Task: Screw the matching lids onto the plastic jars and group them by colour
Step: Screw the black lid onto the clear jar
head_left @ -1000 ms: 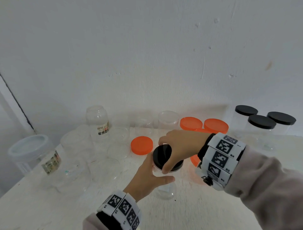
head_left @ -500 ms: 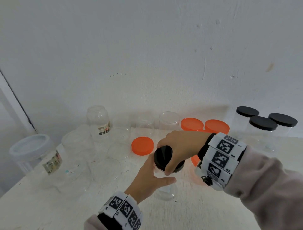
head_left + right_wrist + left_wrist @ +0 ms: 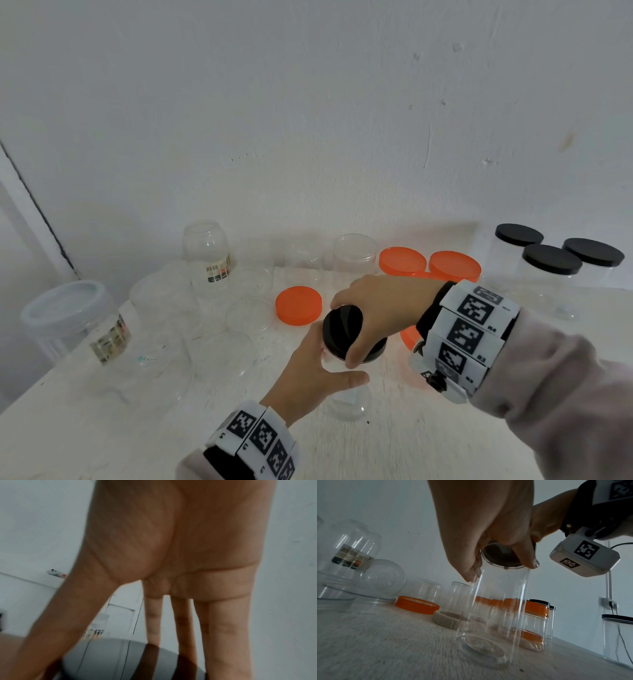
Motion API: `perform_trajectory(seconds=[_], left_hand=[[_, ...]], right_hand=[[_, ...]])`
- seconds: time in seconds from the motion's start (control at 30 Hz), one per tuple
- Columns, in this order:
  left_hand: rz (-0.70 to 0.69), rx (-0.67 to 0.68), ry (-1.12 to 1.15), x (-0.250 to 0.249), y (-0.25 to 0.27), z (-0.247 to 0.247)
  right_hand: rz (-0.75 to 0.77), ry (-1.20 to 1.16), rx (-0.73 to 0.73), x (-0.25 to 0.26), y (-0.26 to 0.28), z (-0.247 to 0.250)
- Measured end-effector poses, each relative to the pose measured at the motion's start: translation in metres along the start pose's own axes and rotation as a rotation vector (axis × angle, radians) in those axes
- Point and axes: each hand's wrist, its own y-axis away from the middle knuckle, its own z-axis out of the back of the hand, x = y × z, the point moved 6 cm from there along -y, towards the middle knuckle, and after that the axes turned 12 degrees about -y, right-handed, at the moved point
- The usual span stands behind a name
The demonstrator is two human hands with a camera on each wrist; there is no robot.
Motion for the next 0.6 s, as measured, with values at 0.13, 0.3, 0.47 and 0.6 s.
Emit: perform_trajectory(seconds=[0.13, 0.3, 0.47, 0.6], left_hand=[[0.003, 0.004, 0.004, 0.0008, 0.0005, 0.0007], [0.004, -0.001, 0.015, -0.0006, 0.0008, 0.0002], [-0.001, -0.002, 0.007, -0.0014, 0.0005, 0.0001], [0.006, 0.002, 0.007, -0.0002, 0.0010, 0.0000]], right_hand=[[-0.039, 0.012, -0.070, -0.0026, -0.0037, -0.0039], [-0.008, -0.028, 0.117, -0.0007, 0.0004, -0.0064], [0.050, -0.018, 0.066, 0.0029, 0.0000, -0.0008], [-0.022, 0.019, -0.024, 0.0000, -0.0026, -0.0045]])
